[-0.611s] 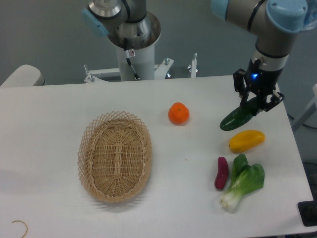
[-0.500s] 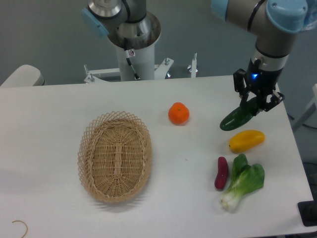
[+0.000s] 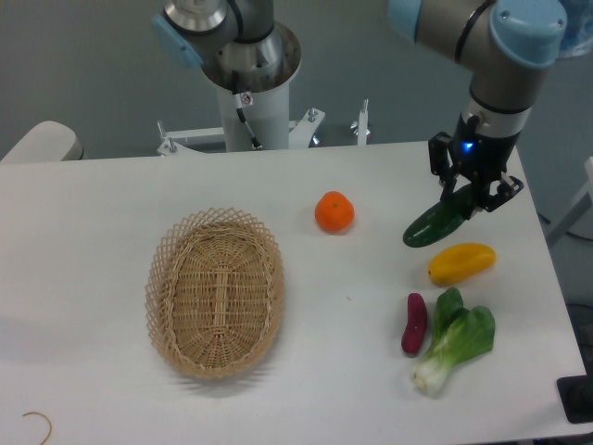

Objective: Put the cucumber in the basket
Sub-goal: 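Close the gripper on the green cucumber and lift it off the table, then carry the held cucumber over to the wicker basket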

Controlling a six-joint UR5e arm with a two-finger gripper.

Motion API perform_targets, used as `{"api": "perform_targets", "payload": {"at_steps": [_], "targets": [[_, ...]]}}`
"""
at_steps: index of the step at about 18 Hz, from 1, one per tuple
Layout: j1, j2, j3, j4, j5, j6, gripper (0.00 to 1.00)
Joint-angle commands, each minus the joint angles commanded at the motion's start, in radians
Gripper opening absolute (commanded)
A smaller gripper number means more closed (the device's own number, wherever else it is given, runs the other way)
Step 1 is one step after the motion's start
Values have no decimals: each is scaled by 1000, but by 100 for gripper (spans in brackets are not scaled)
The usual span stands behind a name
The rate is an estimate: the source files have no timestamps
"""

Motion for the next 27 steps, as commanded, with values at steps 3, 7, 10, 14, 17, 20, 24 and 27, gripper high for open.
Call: {"api": "perform_targets", "payload": {"at_steps": [3,7,10,14,17,20,24,27], "targets": [[-64,0,-11,2,9,-104,19],[-161,12,-58,5,8,-257,19],[-247,17,-94,26,8,-408,19],[-337,44,-150,31,8,-557,19],[-396,64,-228,63,6,-682,19],[-446,64,-284,116,6,-758,19],[-509,23,-313,178,8,-827,19],[-537,-29,-313,215,8,-838,19]]}}
